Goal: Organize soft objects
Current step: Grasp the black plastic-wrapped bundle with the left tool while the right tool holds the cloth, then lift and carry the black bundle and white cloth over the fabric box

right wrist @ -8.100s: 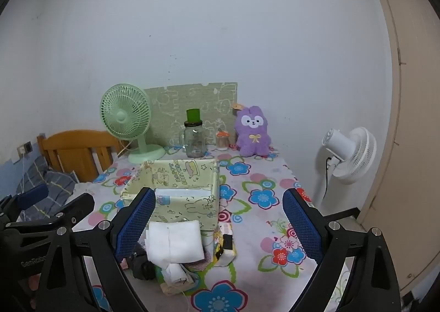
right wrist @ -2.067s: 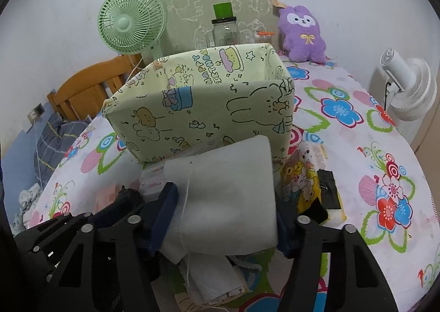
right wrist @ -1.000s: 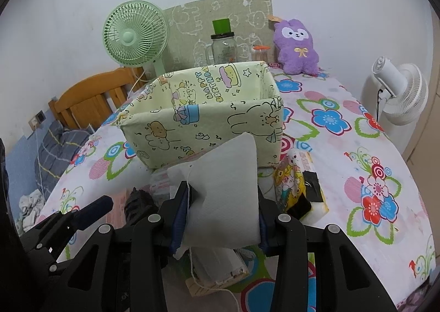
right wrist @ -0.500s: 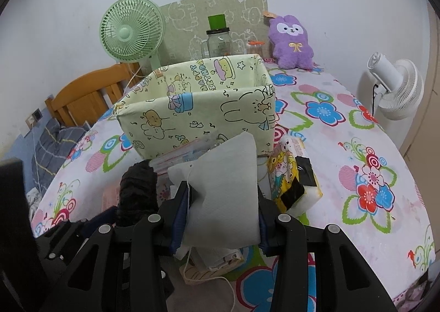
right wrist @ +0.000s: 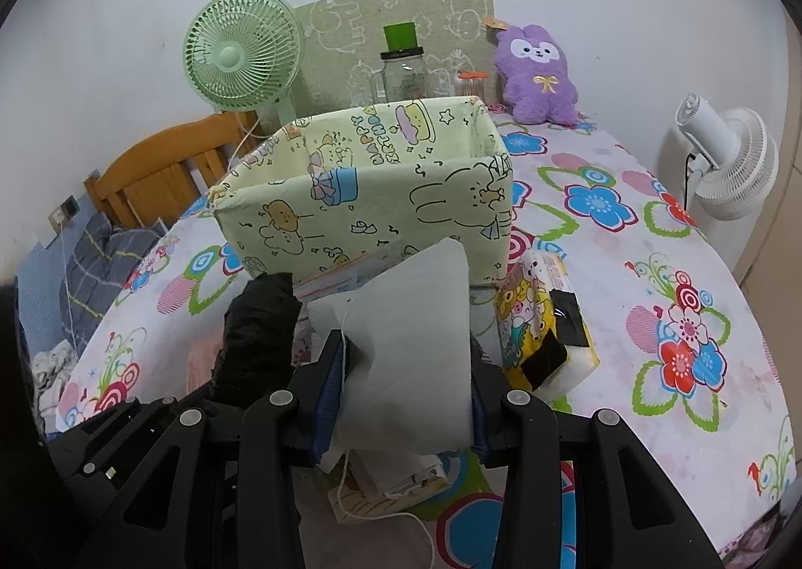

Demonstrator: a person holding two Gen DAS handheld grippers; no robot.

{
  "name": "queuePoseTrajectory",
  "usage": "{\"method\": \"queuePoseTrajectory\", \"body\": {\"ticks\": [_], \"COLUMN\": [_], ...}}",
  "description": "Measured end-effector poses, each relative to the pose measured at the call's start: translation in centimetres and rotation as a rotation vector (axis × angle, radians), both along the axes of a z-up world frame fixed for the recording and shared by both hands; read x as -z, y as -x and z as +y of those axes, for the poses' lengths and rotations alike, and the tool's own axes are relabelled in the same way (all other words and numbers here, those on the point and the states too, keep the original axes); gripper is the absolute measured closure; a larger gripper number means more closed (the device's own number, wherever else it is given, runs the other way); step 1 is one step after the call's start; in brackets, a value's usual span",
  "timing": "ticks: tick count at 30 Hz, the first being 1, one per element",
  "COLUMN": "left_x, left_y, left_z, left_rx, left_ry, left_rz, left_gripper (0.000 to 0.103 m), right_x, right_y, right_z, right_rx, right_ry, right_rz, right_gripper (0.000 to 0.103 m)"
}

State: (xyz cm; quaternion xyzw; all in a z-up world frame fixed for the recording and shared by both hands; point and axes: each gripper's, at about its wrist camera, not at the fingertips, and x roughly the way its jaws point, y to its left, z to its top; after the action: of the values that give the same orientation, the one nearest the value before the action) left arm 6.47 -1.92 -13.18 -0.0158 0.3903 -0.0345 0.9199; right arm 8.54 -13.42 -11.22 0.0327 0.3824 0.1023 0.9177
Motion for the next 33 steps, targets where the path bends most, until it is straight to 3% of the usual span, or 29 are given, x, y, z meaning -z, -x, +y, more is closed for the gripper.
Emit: {"method": "queuePoseTrajectory", "body": {"ticks": [33], "left_x": [-8.8], "left_y": [1.0], "left_z": [-0.9], "left_rx": [0.022], "left_ry": [-0.022], "left_rz": [-0.176], "left_gripper": [0.066], "right_x": [-8.3], "right_y": [1.2], "right_z": [-0.5], "right_rx": [-0.001], "right_ry": [-0.023], "right_rz": [-0.156], "right_gripper": [0.058]}}
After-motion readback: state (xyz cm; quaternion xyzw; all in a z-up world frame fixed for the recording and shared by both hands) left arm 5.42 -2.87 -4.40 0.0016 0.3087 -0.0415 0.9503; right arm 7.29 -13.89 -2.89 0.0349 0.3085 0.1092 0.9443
